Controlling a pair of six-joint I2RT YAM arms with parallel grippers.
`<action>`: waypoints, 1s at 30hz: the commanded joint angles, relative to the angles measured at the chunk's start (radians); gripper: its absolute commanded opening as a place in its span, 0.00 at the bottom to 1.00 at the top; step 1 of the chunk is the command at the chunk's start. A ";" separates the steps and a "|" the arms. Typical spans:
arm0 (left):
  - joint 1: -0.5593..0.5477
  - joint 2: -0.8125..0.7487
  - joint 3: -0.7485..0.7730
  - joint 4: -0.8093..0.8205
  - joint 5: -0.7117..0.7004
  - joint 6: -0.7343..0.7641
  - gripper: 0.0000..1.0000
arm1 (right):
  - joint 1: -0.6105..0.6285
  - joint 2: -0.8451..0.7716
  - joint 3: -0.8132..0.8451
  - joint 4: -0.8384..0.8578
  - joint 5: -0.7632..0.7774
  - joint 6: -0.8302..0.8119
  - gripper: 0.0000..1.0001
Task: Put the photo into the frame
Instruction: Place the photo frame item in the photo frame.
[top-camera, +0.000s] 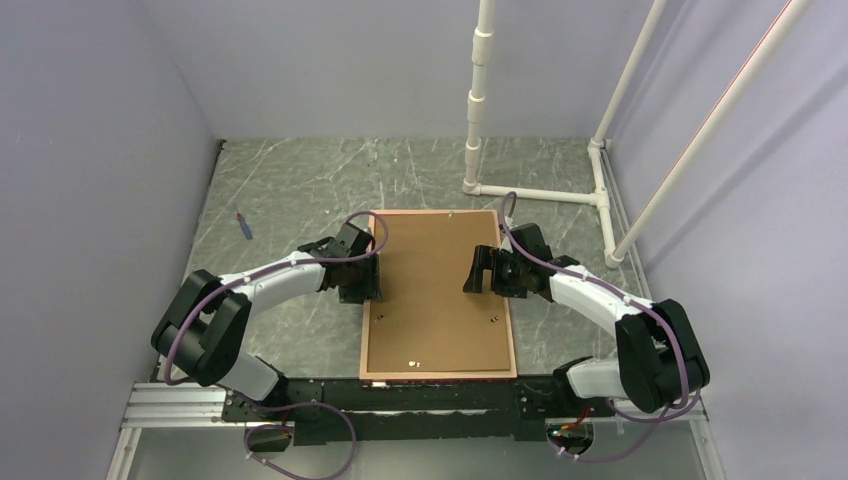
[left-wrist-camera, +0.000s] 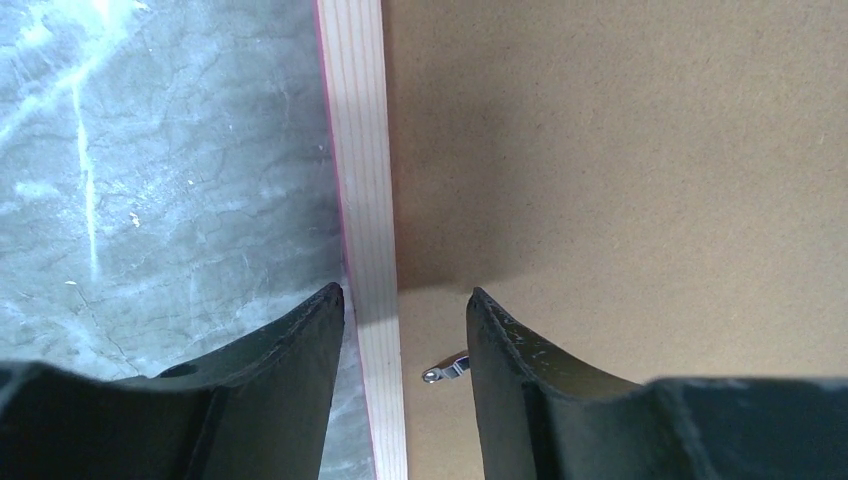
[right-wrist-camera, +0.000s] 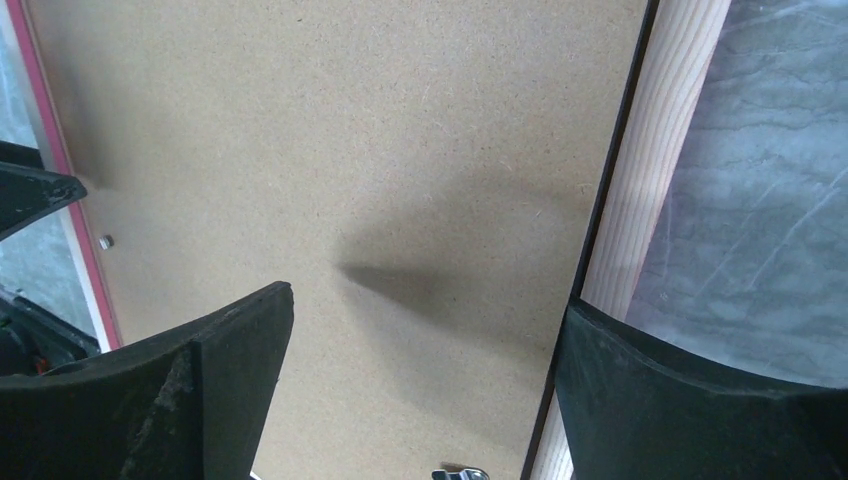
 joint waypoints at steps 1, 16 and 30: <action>-0.008 -0.008 0.035 -0.010 -0.030 0.009 0.54 | 0.021 -0.027 0.048 -0.061 0.101 -0.034 0.96; -0.014 -0.005 0.042 -0.025 -0.048 0.014 0.60 | 0.062 -0.064 0.069 -0.103 0.189 -0.038 0.98; -0.016 -0.004 0.043 -0.029 -0.054 0.015 0.61 | 0.077 -0.089 0.071 -0.093 0.188 -0.036 0.99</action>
